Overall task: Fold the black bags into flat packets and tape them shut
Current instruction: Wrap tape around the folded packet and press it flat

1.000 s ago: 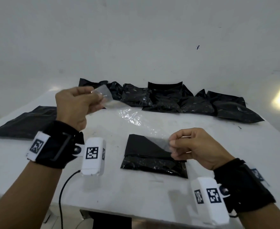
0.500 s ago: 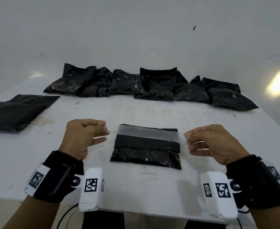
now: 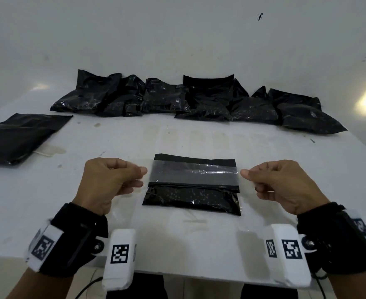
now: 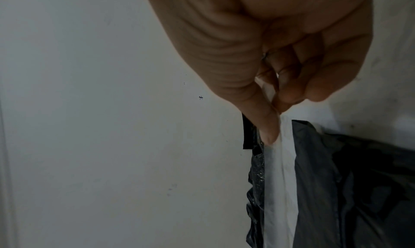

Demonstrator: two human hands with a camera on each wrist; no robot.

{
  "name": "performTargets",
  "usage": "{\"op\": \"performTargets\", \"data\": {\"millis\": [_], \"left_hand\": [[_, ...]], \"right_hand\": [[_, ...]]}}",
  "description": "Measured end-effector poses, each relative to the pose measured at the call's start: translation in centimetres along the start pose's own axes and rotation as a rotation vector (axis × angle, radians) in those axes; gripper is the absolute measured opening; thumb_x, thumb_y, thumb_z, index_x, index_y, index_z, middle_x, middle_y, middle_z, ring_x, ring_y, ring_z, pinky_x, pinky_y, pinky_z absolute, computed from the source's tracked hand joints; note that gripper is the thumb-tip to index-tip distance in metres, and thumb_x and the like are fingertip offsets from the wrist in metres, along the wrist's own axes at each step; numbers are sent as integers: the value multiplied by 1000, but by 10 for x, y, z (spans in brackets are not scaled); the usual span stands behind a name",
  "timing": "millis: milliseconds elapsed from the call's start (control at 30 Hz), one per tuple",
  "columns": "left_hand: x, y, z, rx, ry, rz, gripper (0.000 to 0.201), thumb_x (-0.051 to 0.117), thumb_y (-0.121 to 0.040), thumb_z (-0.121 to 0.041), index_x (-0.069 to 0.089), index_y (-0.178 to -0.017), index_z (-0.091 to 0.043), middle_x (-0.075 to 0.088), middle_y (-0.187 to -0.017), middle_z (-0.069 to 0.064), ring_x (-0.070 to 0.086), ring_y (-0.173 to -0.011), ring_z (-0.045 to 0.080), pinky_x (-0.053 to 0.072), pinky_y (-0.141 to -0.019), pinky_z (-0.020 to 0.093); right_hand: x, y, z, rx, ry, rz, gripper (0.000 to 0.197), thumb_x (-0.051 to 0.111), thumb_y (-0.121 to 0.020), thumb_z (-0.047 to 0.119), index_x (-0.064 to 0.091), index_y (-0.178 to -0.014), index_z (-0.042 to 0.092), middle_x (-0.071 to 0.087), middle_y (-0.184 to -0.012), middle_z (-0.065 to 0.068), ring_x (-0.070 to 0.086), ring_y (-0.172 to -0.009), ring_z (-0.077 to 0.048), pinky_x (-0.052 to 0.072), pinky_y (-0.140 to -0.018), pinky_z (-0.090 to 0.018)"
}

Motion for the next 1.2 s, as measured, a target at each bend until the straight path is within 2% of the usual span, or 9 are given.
{"op": "performTargets", "data": {"millis": [200, 267, 367, 533, 767, 933, 1067, 1200], "left_hand": [[-1, -1, 3, -4, -118, 11, 20, 85, -69, -11, 70, -75, 1, 74, -70, 12, 67, -52, 17, 42, -55, 25], [0, 0, 3, 8, -147, 12, 20, 86, -68, -12, 70, -72, 0, 73, -69, 13, 65, -50, 17, 41, -51, 22], [1, 0, 2, 25, -158, 17, 18, 86, -67, -8, 70, -69, 2, 71, -66, 18, 61, -44, 16, 38, -39, 14], [1, -1, 0, 46, -155, 29, 15, 84, -68, -2, 70, -67, 3, 70, -66, 21, 55, -39, 14, 38, -37, 13], [0, -6, 2, 47, -146, 19, 16, 84, -68, 2, 69, -70, 8, 69, -62, 21, 49, -35, 10, 36, -35, 13], [0, -9, 4, 55, -177, 22, 16, 85, -66, -1, 71, -70, 6, 70, -63, 19, 48, -35, 10, 36, -35, 13], [0, -11, 5, 66, -193, 18, 17, 86, -65, -2, 71, -69, 5, 70, -61, 17, 47, -36, 10, 36, -36, 14], [0, -13, 8, 65, -206, 15, 18, 87, -65, -3, 71, -69, 5, 69, -59, 15, 46, -36, 11, 37, -36, 14]], "right_hand": [[-1, -3, -3, 0, 65, -30, 25, 86, -68, 8, 69, -83, -1, 55, -51, -4, 48, -44, -13, 51, -48, -26], [-1, -3, -4, -18, 81, -51, 28, 87, -67, 7, 69, -86, -2, 55, -52, -7, 48, -45, -15, 51, -48, -28], [0, -4, -5, -51, 102, -76, 28, 87, -67, 7, 69, -86, -4, 54, -58, -12, 49, -45, -15, 51, -44, -27], [1, -5, -6, -107, 117, -107, 29, 88, -67, 9, 69, -86, -4, 54, -63, -16, 48, -44, -15, 52, -44, -27], [3, -8, -7, -124, 103, -115, 29, 88, -67, 7, 68, -86, -4, 54, -62, -14, 47, -41, -13, 49, -42, -24], [4, -9, -14, -133, 113, -126, 30, 88, -67, 7, 68, -86, -3, 53, -58, -13, 44, -40, -13, 48, -41, -24], [4, -10, -21, -132, 137, -126, 28, 89, -66, 8, 69, -83, -1, 53, -47, -3, 45, -40, -15, 47, -41, -25], [5, -10, -25, -151, 177, -142, 29, 91, -64, 12, 69, -81, 3, 55, -48, -2, 47, -42, -19, 47, -43, -27]]}}
Point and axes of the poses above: each hand's wrist, its own y-axis away from the middle knuckle, its own x-axis out of the palm, z = x × y, the point moved 3 cm from there along -y, towards the middle knuckle
